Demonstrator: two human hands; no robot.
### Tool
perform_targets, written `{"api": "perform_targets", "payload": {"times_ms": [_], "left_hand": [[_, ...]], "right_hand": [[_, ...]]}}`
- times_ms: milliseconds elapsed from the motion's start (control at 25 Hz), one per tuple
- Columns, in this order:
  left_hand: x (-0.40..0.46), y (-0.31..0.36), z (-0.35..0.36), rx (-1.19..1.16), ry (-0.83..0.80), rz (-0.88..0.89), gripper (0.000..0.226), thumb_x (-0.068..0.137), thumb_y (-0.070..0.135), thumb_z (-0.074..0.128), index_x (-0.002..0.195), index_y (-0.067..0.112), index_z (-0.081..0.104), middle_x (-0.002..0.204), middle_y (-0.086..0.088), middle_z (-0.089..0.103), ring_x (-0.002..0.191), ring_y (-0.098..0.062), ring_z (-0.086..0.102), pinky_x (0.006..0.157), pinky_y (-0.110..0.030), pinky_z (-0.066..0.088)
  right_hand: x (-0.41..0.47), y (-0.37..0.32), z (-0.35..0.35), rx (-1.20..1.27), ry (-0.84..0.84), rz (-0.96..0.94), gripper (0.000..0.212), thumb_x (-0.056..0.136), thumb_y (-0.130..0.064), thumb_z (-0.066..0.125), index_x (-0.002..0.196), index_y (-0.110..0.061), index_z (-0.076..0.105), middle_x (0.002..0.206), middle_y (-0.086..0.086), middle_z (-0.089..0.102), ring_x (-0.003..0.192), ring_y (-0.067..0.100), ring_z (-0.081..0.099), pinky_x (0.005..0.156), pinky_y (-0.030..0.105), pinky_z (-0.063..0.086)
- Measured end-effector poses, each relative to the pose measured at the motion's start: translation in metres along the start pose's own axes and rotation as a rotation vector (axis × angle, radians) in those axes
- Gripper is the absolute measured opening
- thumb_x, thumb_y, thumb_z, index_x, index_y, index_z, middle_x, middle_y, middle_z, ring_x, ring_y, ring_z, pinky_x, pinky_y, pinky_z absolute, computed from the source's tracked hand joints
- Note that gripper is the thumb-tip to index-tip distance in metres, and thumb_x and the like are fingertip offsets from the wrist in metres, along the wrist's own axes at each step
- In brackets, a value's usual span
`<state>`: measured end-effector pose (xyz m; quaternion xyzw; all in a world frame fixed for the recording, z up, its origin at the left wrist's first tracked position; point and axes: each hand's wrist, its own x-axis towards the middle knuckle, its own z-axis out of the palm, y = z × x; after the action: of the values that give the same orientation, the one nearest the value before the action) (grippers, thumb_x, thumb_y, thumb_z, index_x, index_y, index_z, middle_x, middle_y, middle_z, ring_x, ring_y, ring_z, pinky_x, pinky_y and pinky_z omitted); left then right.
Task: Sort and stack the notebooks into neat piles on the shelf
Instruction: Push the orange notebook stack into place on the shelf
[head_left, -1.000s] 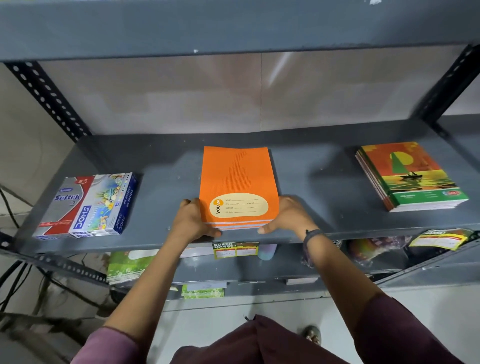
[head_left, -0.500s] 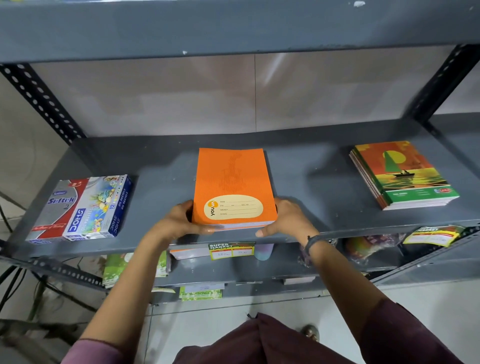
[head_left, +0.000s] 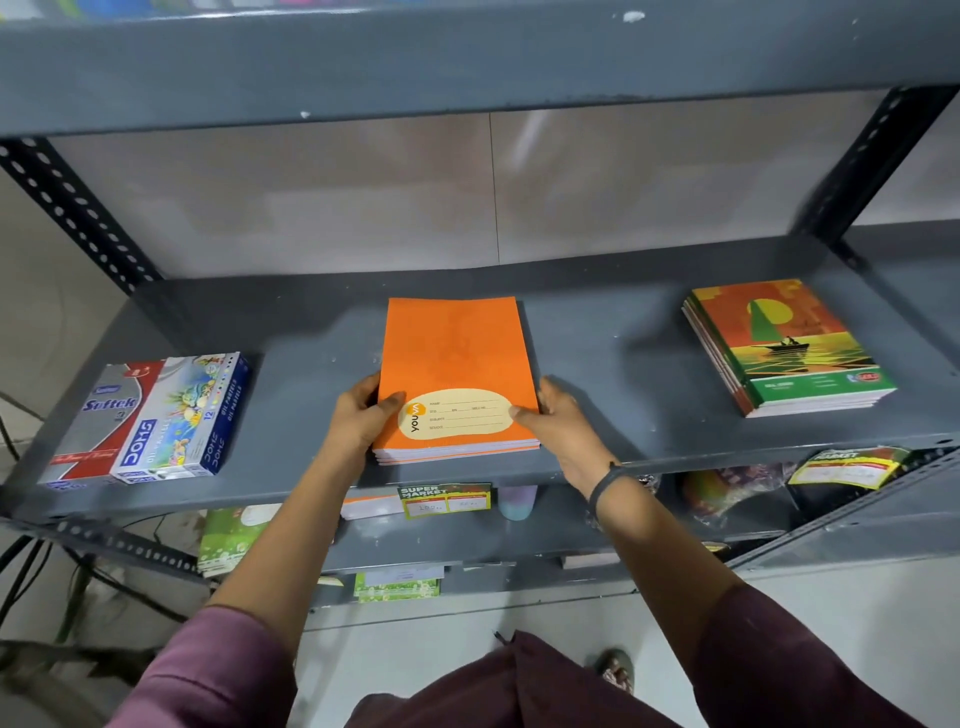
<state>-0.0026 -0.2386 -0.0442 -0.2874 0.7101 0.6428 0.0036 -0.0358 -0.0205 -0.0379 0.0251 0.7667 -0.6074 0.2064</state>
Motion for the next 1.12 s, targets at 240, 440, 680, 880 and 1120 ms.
{"api": "perform_targets", "payload": {"times_ms": [240, 440, 680, 880, 1120], "left_hand": [[-0.011, 0.006, 0.059, 0.007, -0.057, 0.063, 0.034, 0.089, 0.012, 0.055, 0.123, 0.01, 0.054, 0.107, -0.007, 0.064, 0.088, -0.026, 0.062, 0.066, -0.028, 0.052], [-0.017, 0.012, 0.095, 0.037, -0.015, -0.007, 0.022, 0.089, 0.012, 0.054, 0.111, 0.011, 0.058, 0.1, -0.01, 0.063, 0.088, -0.029, 0.06, 0.079, -0.038, 0.05], [-0.045, 0.035, 0.161, 0.49, 0.502, 0.567, 0.041, 0.088, 0.007, 0.048, 0.128, -0.003, 0.049, 0.135, -0.023, 0.052, 0.128, -0.036, 0.045, 0.109, -0.036, 0.03], [-0.081, 0.055, 0.307, 0.142, -0.058, 0.416, 0.041, 0.09, 0.009, 0.05, 0.13, 0.001, 0.048, 0.138, -0.015, 0.051, 0.128, -0.026, 0.049, 0.105, -0.025, 0.034], [-0.077, 0.055, 0.374, 0.069, -0.173, 0.134, 0.023, 0.089, 0.004, 0.047, 0.111, -0.002, 0.052, 0.116, -0.022, 0.064, 0.108, -0.038, 0.058, 0.093, -0.045, 0.047]], "right_hand": [[0.001, 0.009, -0.059, -0.013, 0.055, 0.019, 0.034, 0.092, -0.003, 0.054, 0.125, -0.008, 0.054, 0.125, 0.01, 0.063, 0.115, 0.025, 0.058, 0.102, 0.036, 0.046], [0.001, 0.014, -0.099, -0.011, 0.007, -0.006, 0.037, 0.091, -0.008, 0.057, 0.128, -0.004, 0.05, 0.128, 0.009, 0.061, 0.107, 0.017, 0.061, 0.098, 0.031, 0.046], [0.011, 0.006, -0.174, -0.532, 0.249, -0.252, 0.056, 0.091, -0.025, 0.059, 0.141, -0.004, 0.042, 0.14, 0.019, 0.051, 0.13, 0.03, 0.049, 0.109, 0.036, 0.037], [0.016, 0.006, -0.256, -1.067, 0.448, -0.335, 0.047, 0.091, -0.026, 0.051, 0.135, -0.009, 0.047, 0.135, 0.014, 0.055, 0.122, 0.034, 0.051, 0.1, 0.042, 0.044], [0.018, 0.033, -0.332, -0.582, 0.476, 0.122, 0.042, 0.096, -0.027, 0.044, 0.131, -0.005, 0.046, 0.128, 0.024, 0.058, 0.116, 0.04, 0.055, 0.088, 0.038, 0.043]]}}
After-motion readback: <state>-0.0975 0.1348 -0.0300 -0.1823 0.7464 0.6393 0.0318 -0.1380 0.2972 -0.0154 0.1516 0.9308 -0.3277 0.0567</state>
